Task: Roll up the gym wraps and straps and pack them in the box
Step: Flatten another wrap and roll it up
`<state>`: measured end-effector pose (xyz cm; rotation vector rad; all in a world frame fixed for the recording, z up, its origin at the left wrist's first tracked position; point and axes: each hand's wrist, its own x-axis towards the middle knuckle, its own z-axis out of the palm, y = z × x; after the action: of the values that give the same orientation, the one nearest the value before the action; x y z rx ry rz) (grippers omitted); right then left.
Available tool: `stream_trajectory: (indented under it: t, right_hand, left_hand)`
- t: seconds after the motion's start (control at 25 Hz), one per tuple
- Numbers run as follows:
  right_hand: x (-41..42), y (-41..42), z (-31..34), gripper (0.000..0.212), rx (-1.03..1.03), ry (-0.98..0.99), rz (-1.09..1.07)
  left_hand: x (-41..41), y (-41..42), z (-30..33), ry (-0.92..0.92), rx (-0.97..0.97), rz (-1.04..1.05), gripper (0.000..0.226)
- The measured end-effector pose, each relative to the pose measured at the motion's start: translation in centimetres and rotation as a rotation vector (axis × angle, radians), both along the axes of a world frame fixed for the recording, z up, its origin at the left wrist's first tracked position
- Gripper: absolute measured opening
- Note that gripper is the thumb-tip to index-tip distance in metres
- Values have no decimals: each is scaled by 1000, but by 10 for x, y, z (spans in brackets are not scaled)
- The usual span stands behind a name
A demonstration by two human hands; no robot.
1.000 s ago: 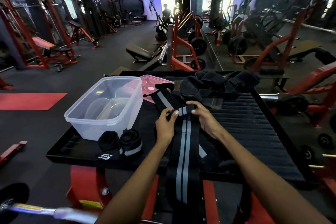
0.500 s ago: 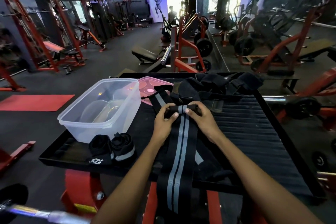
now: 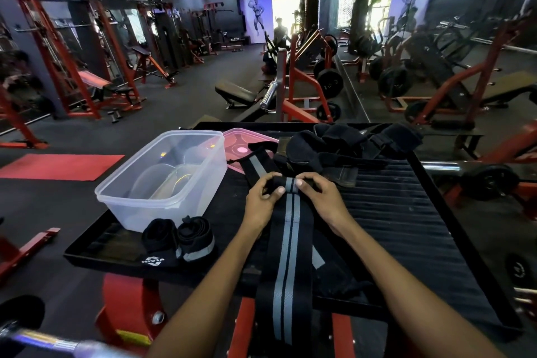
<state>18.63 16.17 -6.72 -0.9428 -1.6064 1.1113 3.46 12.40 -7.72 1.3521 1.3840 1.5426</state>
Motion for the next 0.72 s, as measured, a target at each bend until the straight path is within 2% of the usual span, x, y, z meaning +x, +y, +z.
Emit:
stream_trajectory:
  t: [0.12, 0.32, 0.44, 0.56, 0.72]
  right_hand:
    - [0, 0, -1, 15, -6, -10, -1]
    - [-1, -2, -2, 18, -32, -25, 34]
    - [0, 0, -3, 20, -73, -53, -4]
    - [1, 2, -3, 13, -19, -47, -13]
    - [1, 0, -2, 16, 19, -23, 20]
  left_hand:
    - [3, -2, 1, -61, -39, -26, 32]
    - [3, 1, -2, -12, -21, 50, 17]
    - [2, -1, 0, 40, 13, 56, 24]
    - [3, 0, -2, 8, -77, 82, 36]
    - [2, 0, -4, 20, -108, 84, 29]
